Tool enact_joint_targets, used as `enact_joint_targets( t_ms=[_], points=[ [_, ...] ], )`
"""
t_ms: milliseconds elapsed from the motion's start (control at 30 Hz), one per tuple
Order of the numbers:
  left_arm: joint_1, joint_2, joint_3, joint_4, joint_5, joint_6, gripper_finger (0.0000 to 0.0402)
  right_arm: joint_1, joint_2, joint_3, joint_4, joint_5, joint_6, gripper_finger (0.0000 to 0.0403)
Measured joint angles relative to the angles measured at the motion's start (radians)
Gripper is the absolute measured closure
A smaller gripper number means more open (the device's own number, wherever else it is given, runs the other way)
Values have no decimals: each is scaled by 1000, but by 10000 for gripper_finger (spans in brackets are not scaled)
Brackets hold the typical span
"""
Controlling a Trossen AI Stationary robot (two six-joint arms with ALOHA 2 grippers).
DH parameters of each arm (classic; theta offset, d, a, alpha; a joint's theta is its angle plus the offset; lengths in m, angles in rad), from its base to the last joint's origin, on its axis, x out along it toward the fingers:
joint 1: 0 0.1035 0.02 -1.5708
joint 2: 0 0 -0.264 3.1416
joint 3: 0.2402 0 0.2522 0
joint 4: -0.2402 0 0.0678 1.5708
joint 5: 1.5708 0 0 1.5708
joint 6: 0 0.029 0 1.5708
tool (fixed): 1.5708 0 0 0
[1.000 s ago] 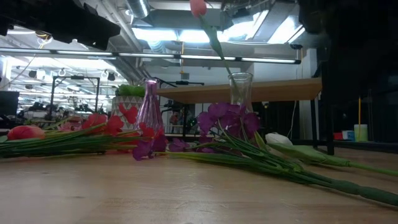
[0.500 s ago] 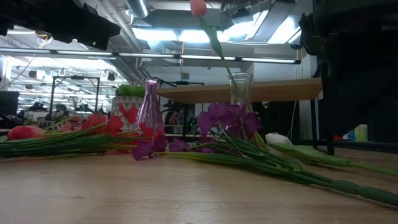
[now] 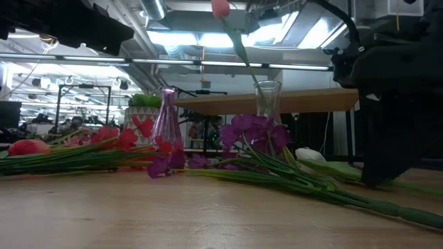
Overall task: Pick and place flowers into a vace then onto a shelf
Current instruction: Put the white flower into the transparent vase
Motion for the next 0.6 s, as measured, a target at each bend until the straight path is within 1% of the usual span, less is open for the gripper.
enact_joint_targets(
  t_ms=[200, 300, 400, 600],
  points=[
    [0, 0, 0, 0, 0, 0, 400, -9, 11, 2, 5, 27, 0, 176],
    [0, 0, 0, 0, 0, 0, 400, -12, 13, 2, 6, 38, 0, 185],
    [0, 0, 0, 0, 0, 0, 400, -13, 14, 1, 2, 44, -2, 212],
    [0, 0, 0, 0, 0, 0, 400, -13, 14, 0, -18, 47, -3, 291]
  ],
)
